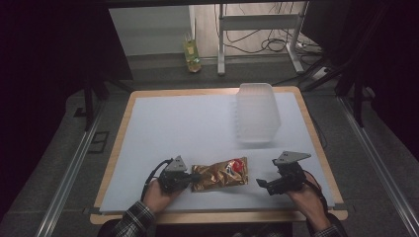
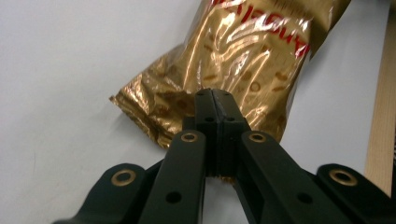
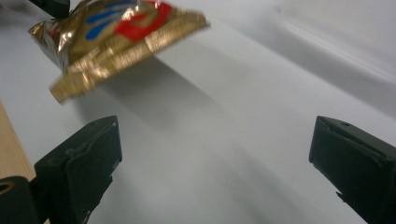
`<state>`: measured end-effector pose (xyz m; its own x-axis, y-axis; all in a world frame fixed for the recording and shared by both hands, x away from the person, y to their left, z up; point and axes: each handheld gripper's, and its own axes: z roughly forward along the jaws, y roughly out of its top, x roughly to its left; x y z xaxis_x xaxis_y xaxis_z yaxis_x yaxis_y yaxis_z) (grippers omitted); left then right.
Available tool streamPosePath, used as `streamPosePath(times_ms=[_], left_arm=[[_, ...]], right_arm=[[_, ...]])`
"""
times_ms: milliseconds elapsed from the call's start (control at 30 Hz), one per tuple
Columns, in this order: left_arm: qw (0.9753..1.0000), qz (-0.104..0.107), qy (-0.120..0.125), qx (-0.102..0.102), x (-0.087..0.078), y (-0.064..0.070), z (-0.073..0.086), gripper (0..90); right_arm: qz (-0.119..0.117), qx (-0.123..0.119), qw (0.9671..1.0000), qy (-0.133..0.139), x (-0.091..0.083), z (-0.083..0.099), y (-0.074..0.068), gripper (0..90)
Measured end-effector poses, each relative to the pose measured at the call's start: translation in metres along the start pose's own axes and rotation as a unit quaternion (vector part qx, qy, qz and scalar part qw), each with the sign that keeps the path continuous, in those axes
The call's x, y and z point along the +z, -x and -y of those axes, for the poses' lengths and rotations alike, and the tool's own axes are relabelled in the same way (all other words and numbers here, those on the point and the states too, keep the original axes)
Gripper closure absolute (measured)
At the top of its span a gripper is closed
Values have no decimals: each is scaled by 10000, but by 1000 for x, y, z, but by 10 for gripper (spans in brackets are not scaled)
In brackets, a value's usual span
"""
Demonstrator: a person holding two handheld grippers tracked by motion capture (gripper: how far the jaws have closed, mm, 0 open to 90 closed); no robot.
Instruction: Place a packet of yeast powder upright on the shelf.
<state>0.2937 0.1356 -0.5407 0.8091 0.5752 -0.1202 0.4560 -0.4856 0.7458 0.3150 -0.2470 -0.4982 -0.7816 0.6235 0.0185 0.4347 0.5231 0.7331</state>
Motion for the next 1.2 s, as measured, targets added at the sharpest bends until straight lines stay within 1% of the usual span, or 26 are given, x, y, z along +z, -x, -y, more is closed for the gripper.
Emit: streamPosePath(times_ms=[33,67,100,133,200,233,267,300,367,433,533,633,700,733,767,800,867,900,933,967,1000,1033,1100,1133,1167,1200], left_arm=[[9997,-133,-173,101,0,0,2,900],[9998,-121,-154,46,0,0,5,900],[9998,-121,-154,46,0,0,5,900],[9997,-138,-172,116,0,0,4,900],[9998,-128,-153,90,0,0,4,900],[9998,-116,-150,96,0,-1,4,900],[9998,-116,-150,96,0,-1,4,900],[9998,-119,-139,97,0,0,5,900],[9997,-132,-139,117,0,0,5,900],[9998,-130,-137,110,0,0,5,900],[9998,-120,-150,106,0,-1,5,900],[9998,-129,-149,105,0,0,5,900],[9997,-133,-158,115,0,0,5,900],[9997,-131,-157,108,0,0,5,900],[9997,-129,-160,108,0,0,5,900],[9997,-129,-163,104,0,0,5,900],[9997,-134,-168,103,-1,0,5,900],[9997,-136,-168,112,-1,0,5,900],[9997,-124,-166,104,-1,0,5,900],[9997,-123,-167,101,-1,-1,5,900],[9997,-123,-167,101,-1,-1,5,900],[9997,-120,-168,107,-1,0,5,900],[9997,-124,-183,126,-1,0,5,900],[9996,-127,-187,137,-1,0,5,899],[9997,-120,-190,135,-2,0,5,899],[9997,-115,-177,110,-1,-1,5,899]], right_arm=[[-38,-13,10000,-22,1,0,-1,26],[-107,13,9999,-81,3,-1,-2,26],[-107,13,9999,-81,3,-1,-2,26],[-222,59,9997,-95,4,-3,-3,26],[-270,74,9996,-92,4,-4,-4,26],[-362,65,9993,-112,5,-7,-7,26],[-362,65,9993,-112,5,-7,-7,26],[-463,79,9988,-126,7,-10,-10,30],[-501,113,9986,-156,8,-12,-11,30],[-643,139,9977,-168,11,-15,-14,30],[-902,293,9954,-163,14,-21,-19,30],[-1085,392,9930,-256,20,-28,-22,30],[-1103,393,9927,-286,21,-30,-22,30],[-1120,440,9921,-367,25,-32,-24,30],[-1259,561,9894,-445,31,-37,-25,30],[-1259,561,9894,-445,31,-37,-25,30],[-1388,758,9859,-541,39,-42,-25,35],[-1434,816,9847,-559,42,-44,-26,60],[-1465,973,9824,-627,48,-49,-27,136],[-1499,1009,9815,-638,50,-51,-28,181],[-1499,1009,9815,-638,50,-51,-28,181],[-1536,1090,9799,-654,53,-53,-28,225],[-1716,1346,9738,-649,57,-57,-28,321],[-1828,1499,9695,-646,59,-59,-28,346],[-1894,1591,9668,-636,61,-61,-27,372],[-1873,1622,9666,-651,64,-64,-28,431]])
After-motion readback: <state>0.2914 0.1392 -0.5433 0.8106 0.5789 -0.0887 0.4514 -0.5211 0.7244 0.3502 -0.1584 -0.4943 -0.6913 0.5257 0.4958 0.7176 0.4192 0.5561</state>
